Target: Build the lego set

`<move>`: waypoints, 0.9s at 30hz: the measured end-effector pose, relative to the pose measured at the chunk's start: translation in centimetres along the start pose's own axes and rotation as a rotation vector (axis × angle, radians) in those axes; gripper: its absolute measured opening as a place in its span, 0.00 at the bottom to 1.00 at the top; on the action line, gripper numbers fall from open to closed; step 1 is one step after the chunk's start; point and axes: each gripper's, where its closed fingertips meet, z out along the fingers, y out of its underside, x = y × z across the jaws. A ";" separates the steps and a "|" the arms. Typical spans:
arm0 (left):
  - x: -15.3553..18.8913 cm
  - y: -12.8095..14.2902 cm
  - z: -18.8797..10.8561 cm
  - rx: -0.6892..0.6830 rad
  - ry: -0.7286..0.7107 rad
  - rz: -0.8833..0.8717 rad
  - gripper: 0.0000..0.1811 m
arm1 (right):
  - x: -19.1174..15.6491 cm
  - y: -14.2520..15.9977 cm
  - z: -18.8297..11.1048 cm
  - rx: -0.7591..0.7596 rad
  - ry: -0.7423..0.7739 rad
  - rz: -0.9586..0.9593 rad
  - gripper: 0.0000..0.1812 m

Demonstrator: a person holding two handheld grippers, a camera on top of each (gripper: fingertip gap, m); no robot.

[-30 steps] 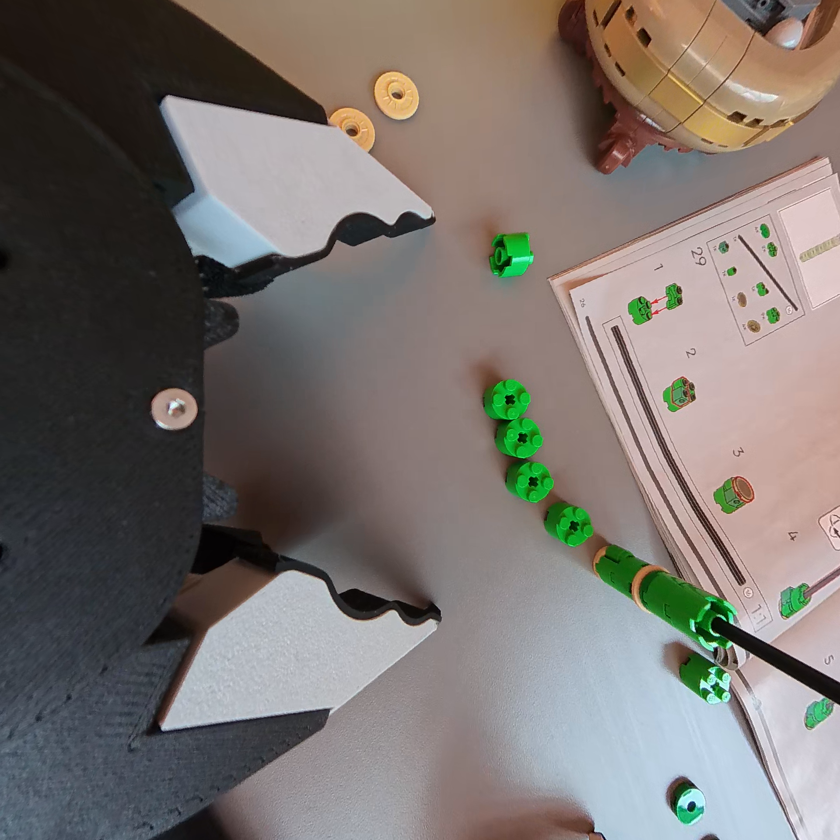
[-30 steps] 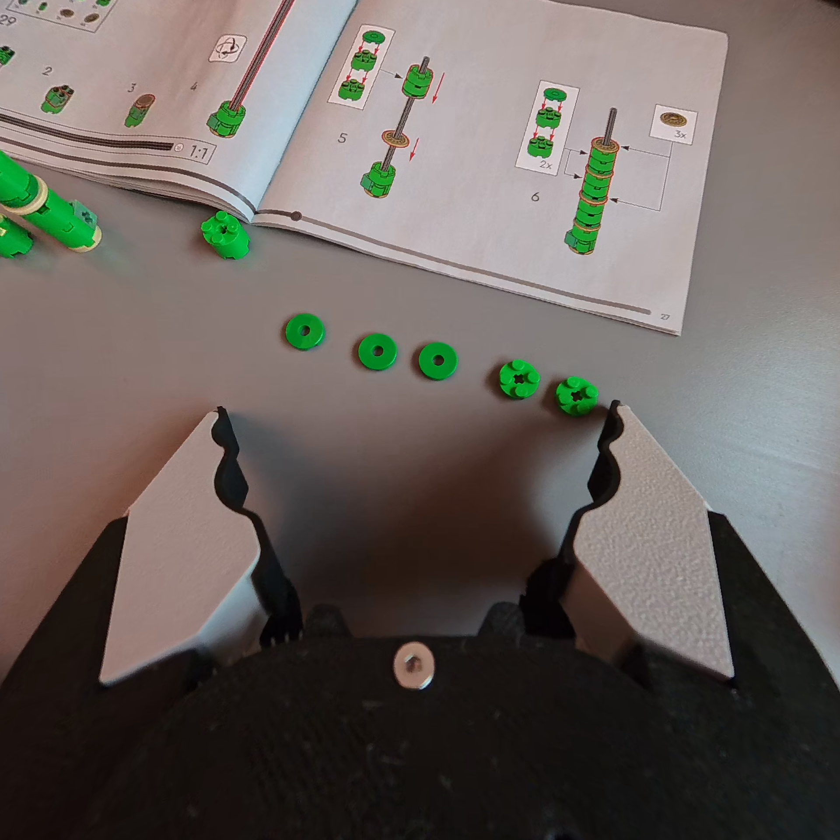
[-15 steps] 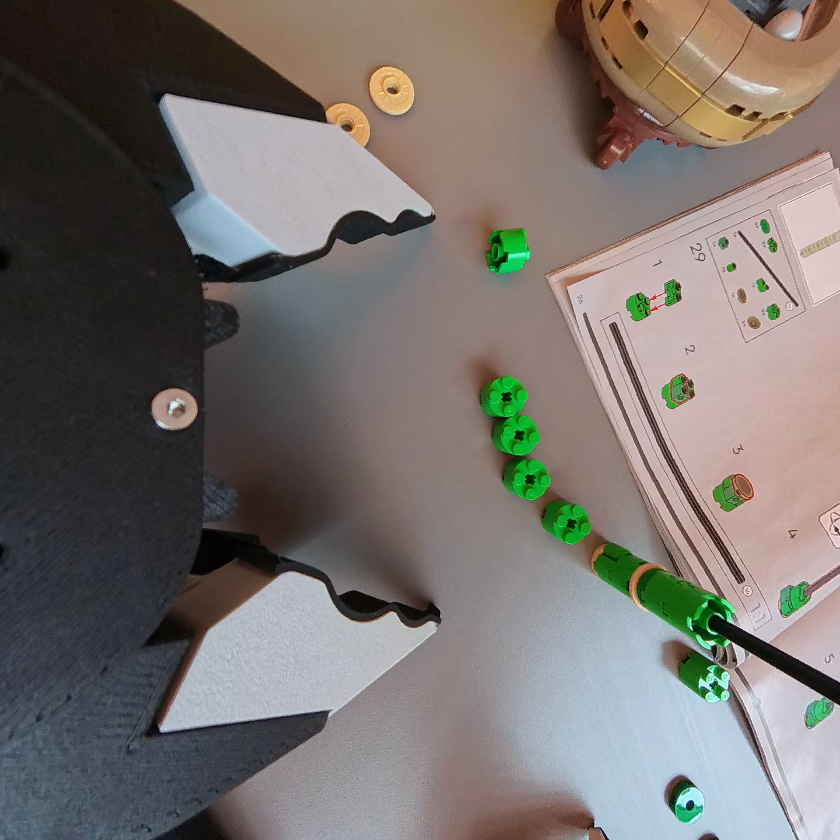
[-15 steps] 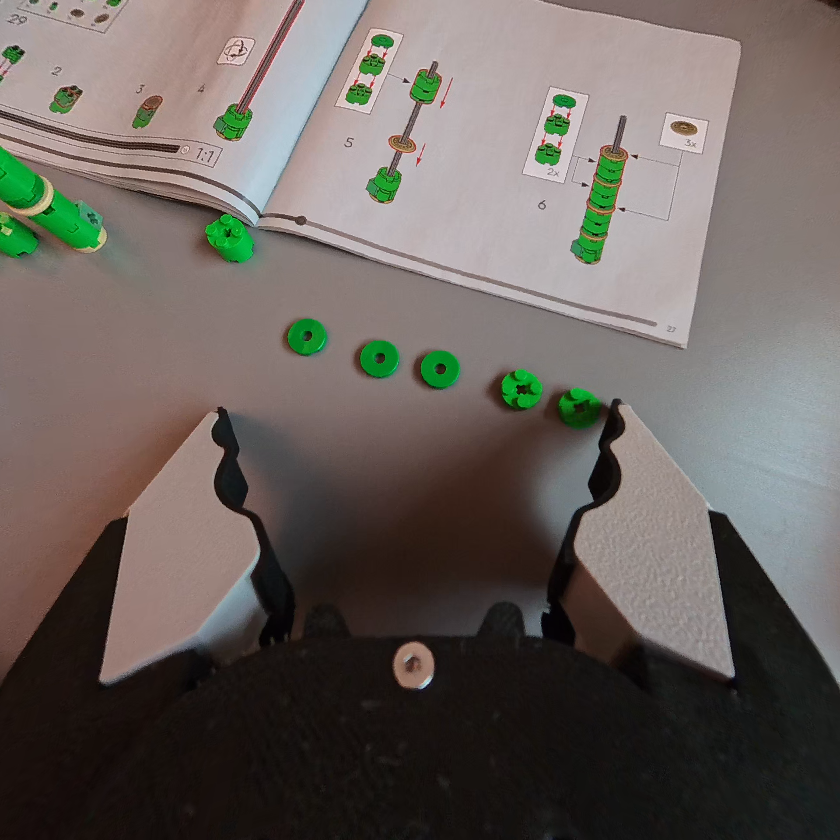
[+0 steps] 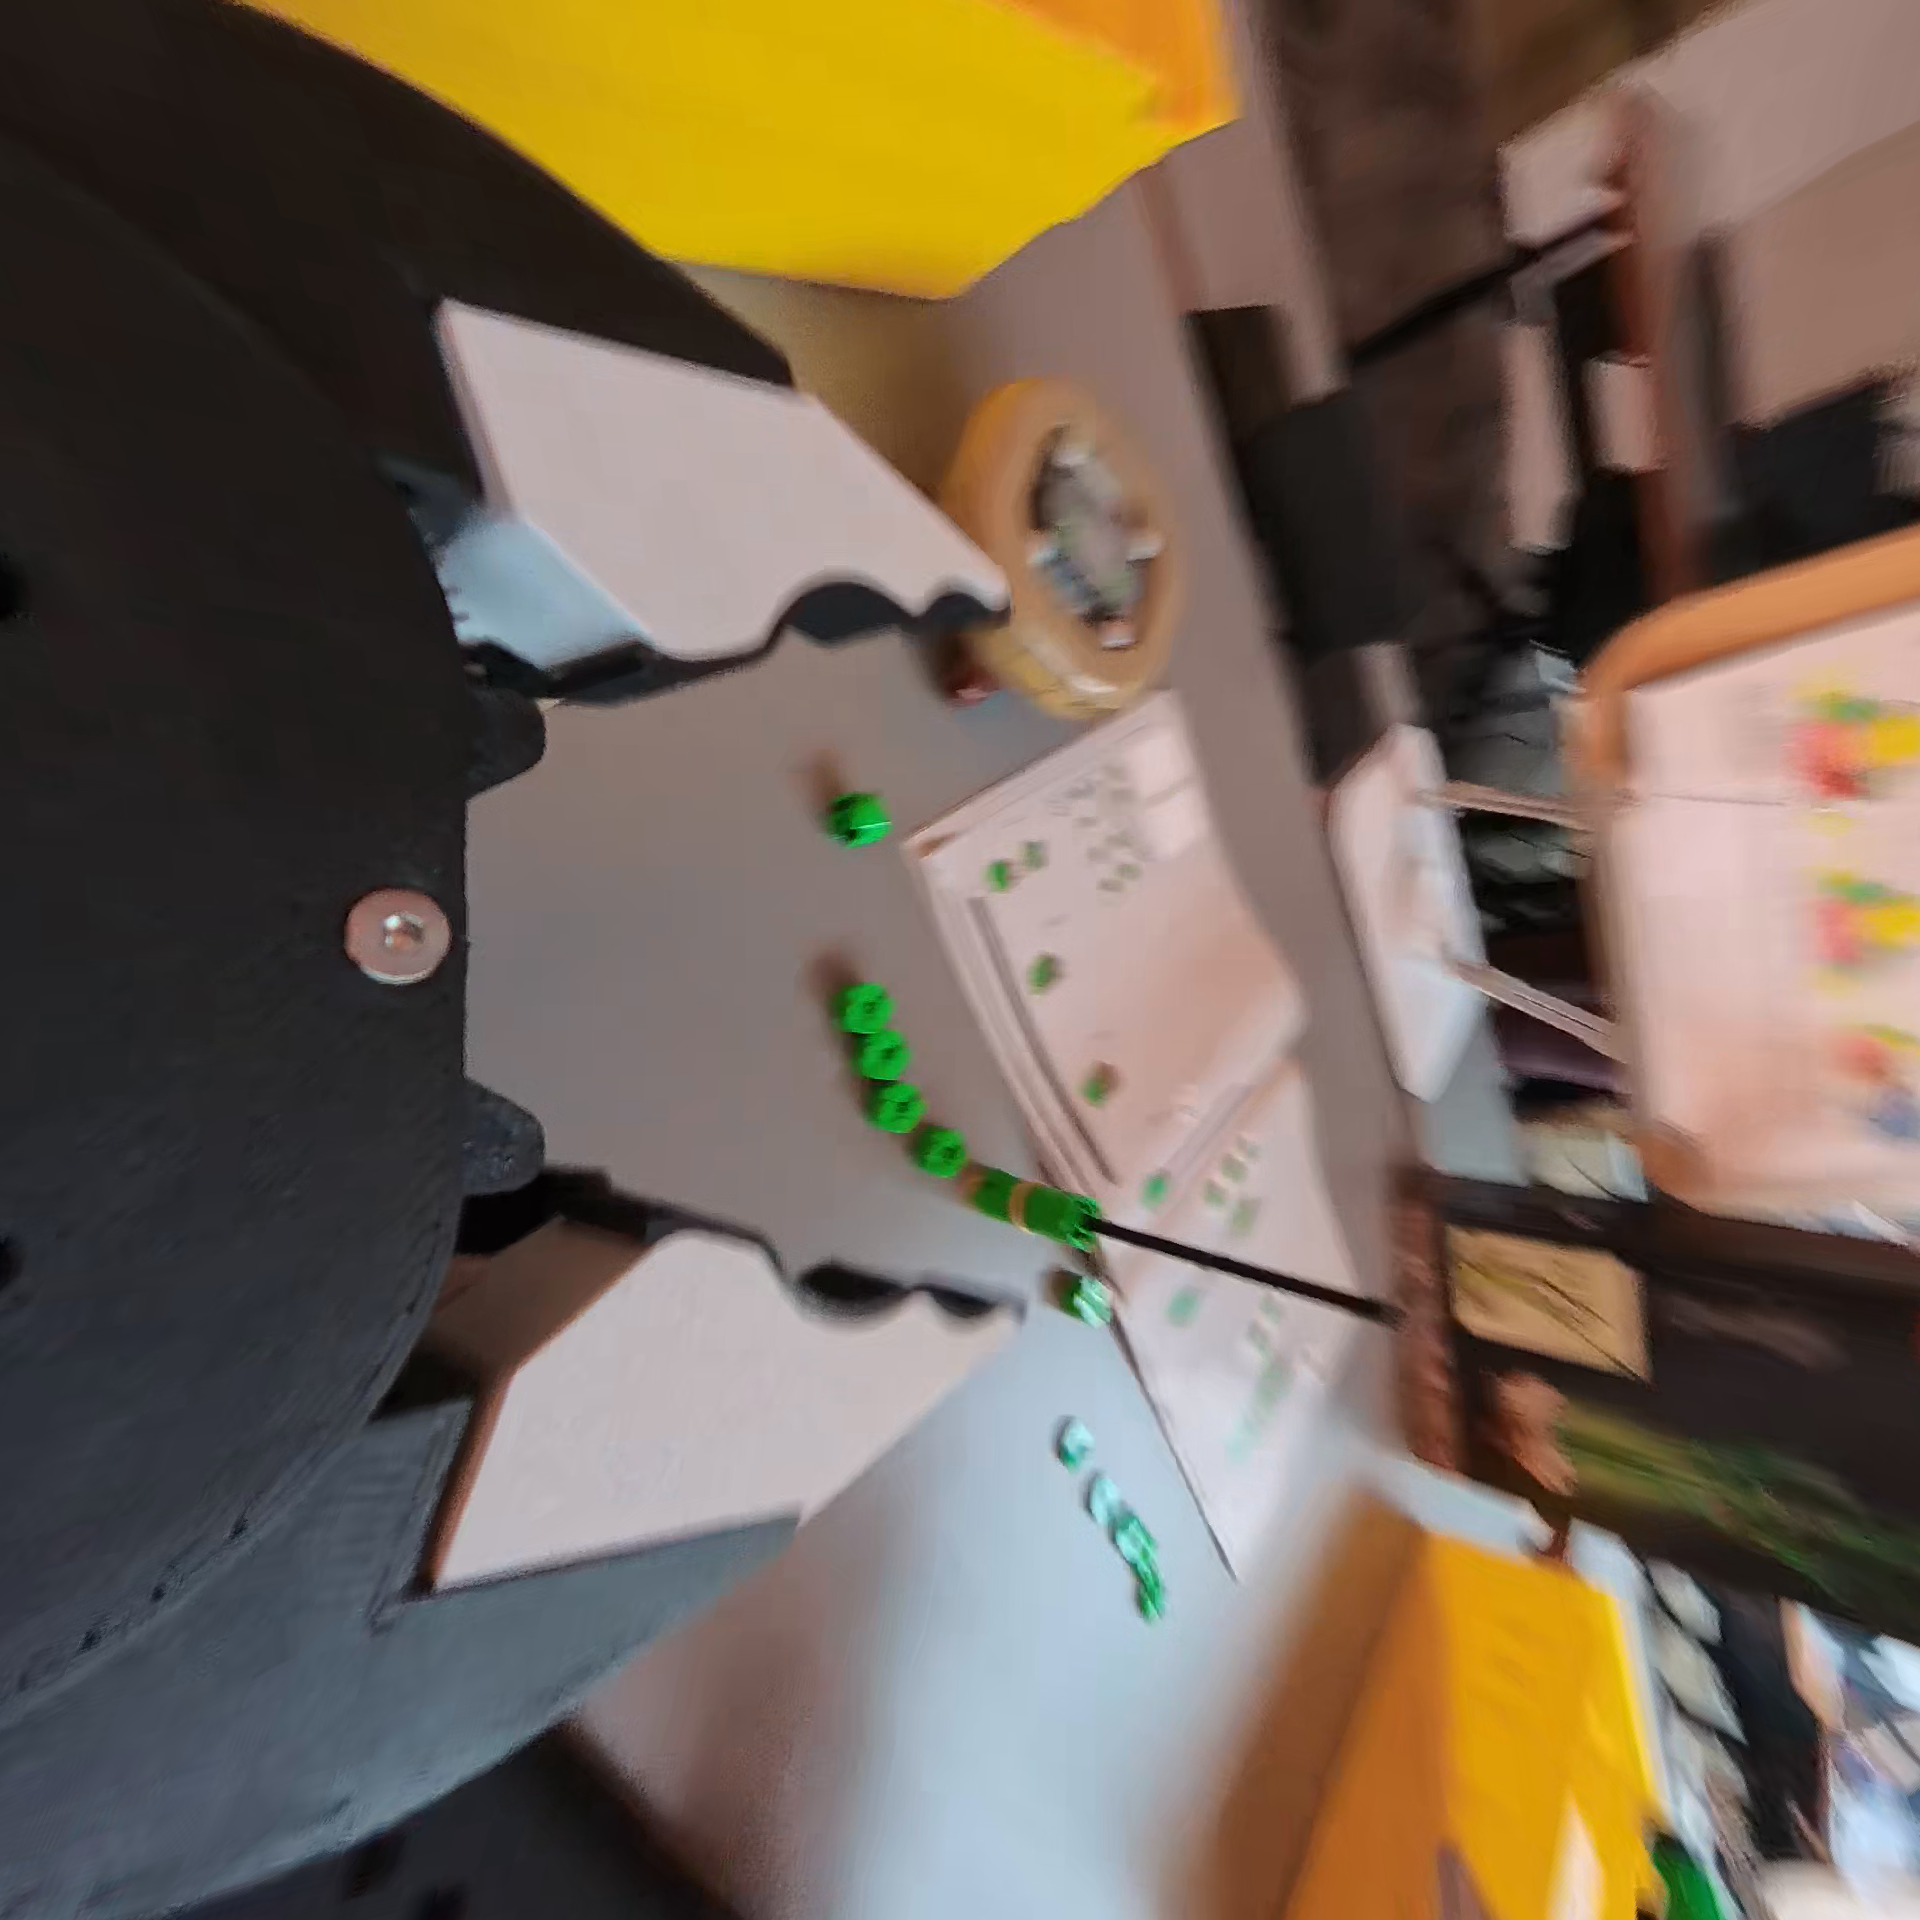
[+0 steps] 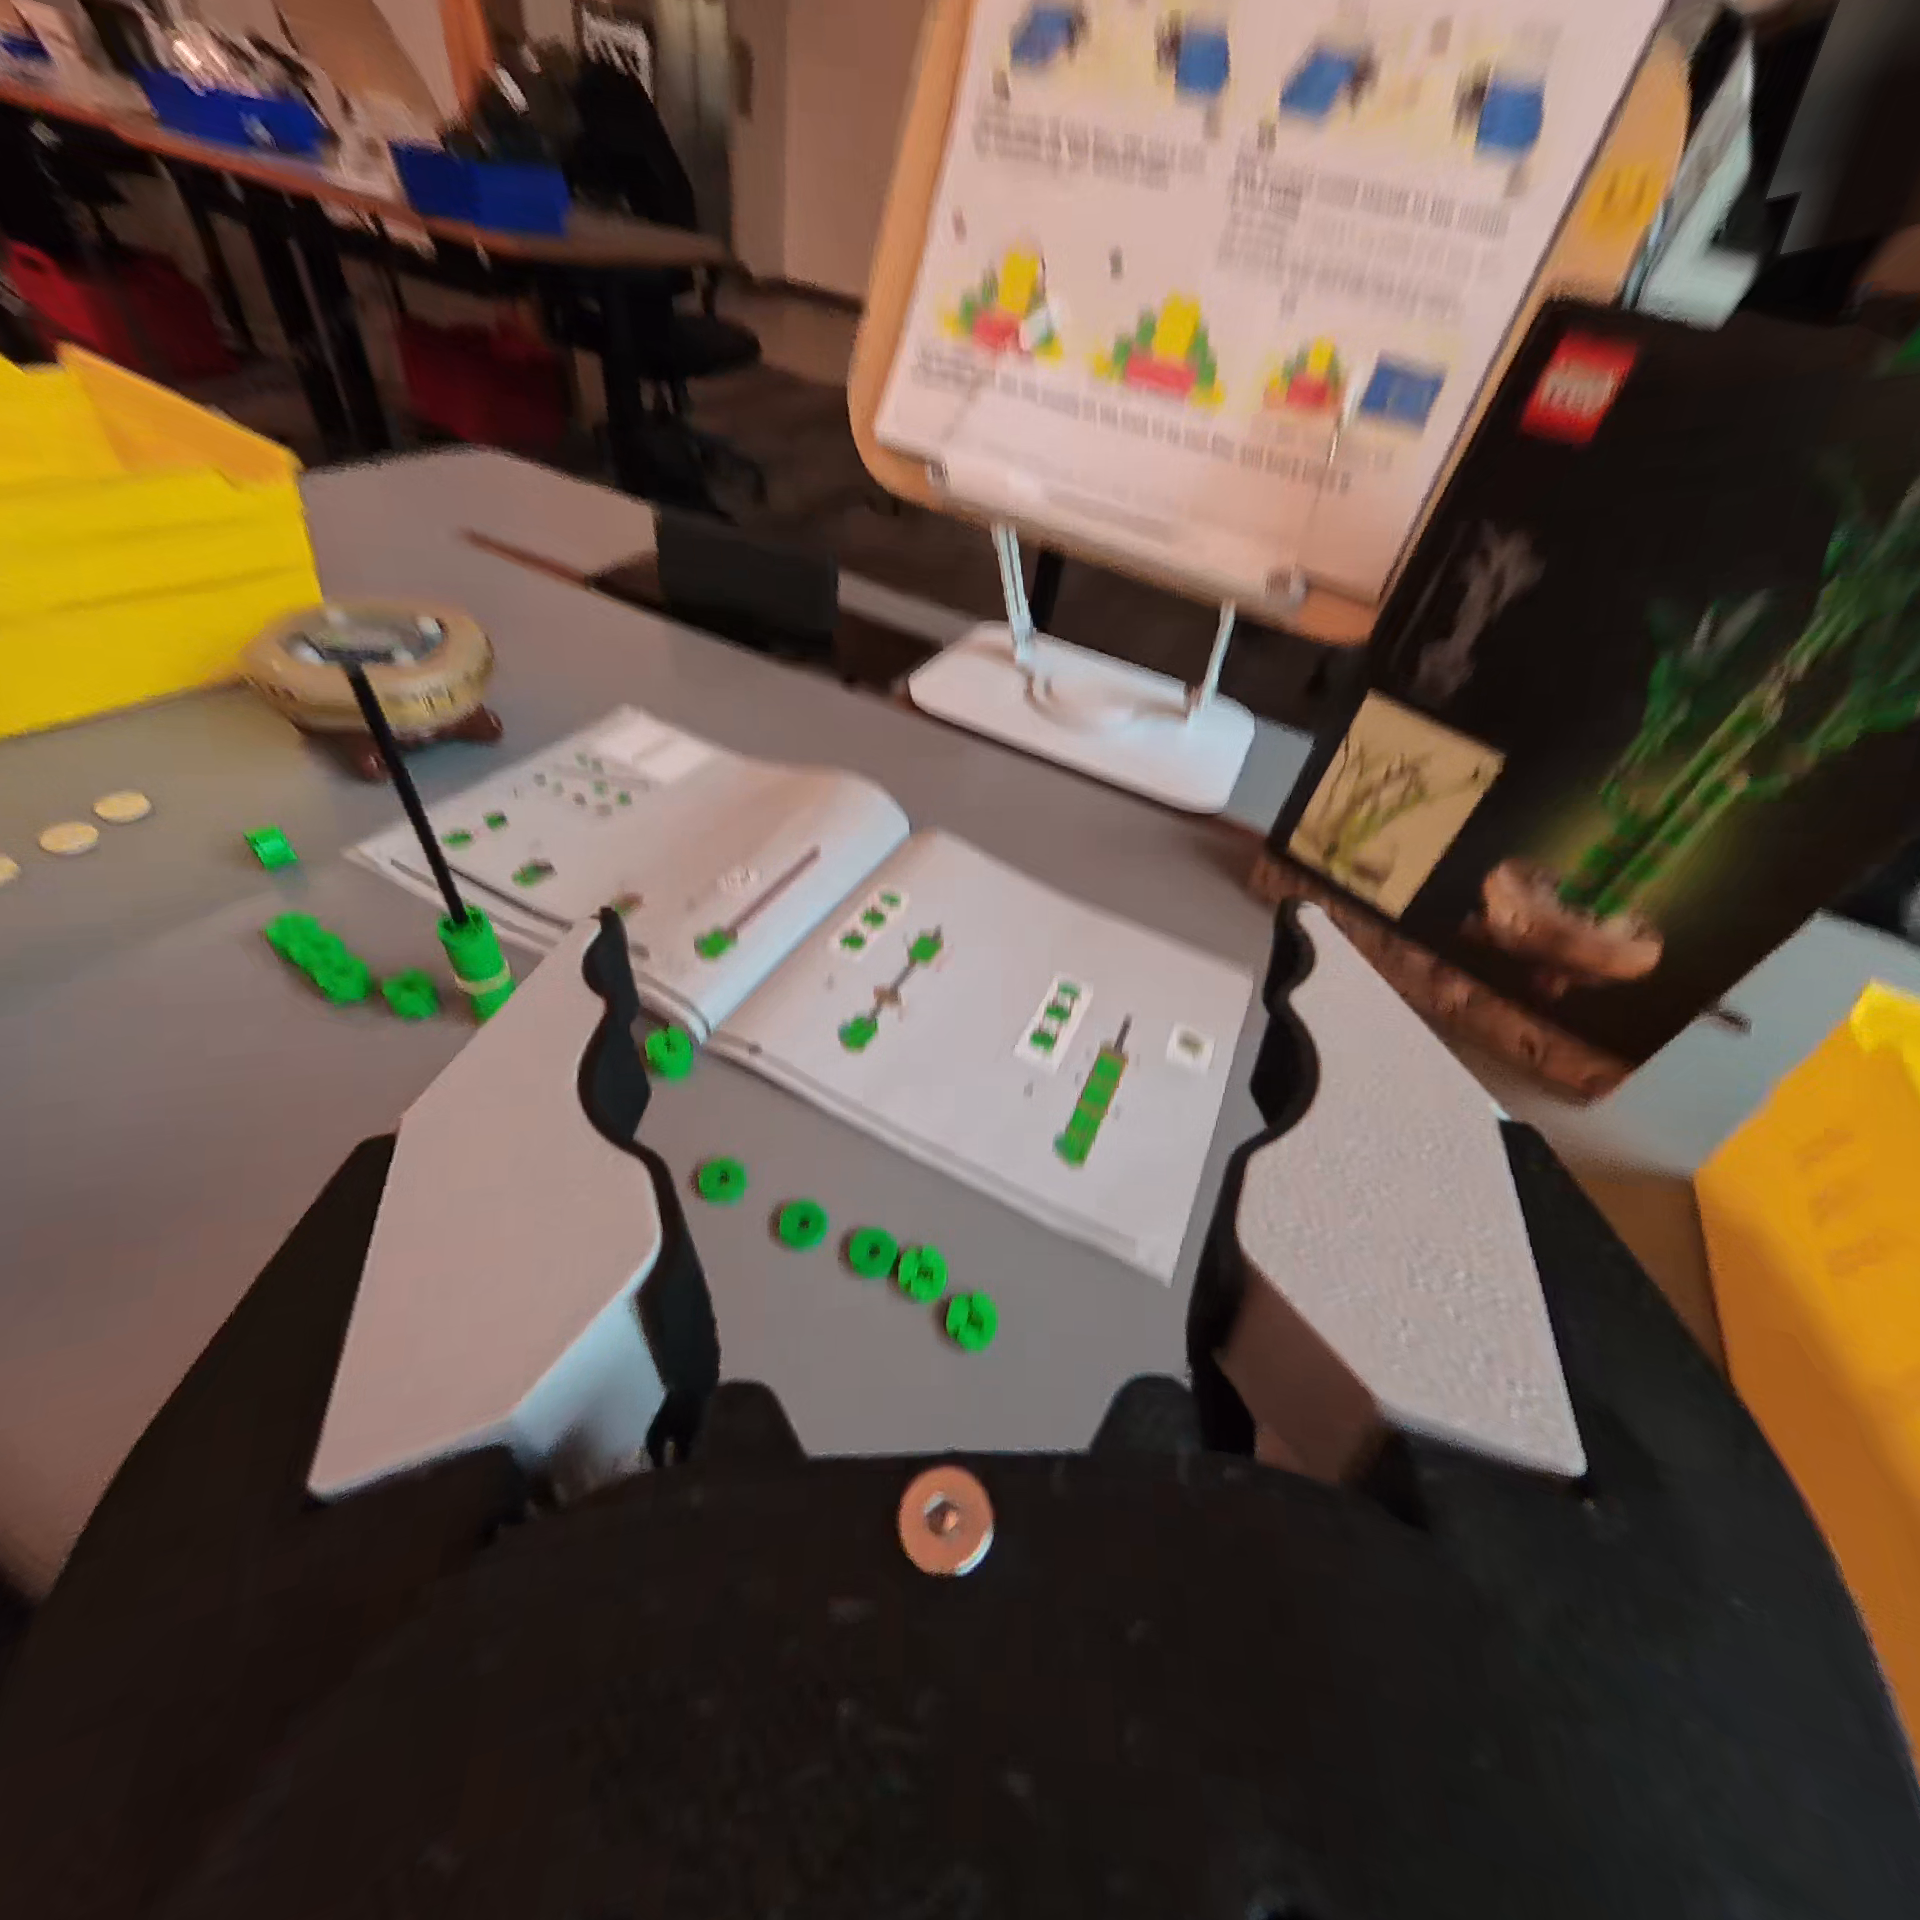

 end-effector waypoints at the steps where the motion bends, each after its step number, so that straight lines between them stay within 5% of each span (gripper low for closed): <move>1: -0.4 -0.7 -0.2 0.017 0.018 0.014 0.61 | 0.0 -1.6 0.0 0.041 -0.018 -0.017 0.64; 7: -3.8 1.4 0.5 -0.268 -0.001 0.086 0.39 | -0.8 -11.0 -0.5 0.250 -0.131 -0.116 0.32; 11: -3.2 5.3 2.1 -0.457 0.038 0.003 0.26 | -0.3 -15.2 -0.5 0.360 -0.144 -0.145 0.23; 16: -3.5 8.7 3.8 -0.596 -0.028 -0.101 0.24 | 1.3 -16.8 0.9 0.405 -0.143 -0.090 0.23; 27: -4.0 10.4 5.2 -0.684 -0.068 -0.141 0.14 | 3.6 -17.2 2.5 0.429 -0.154 -0.018 0.22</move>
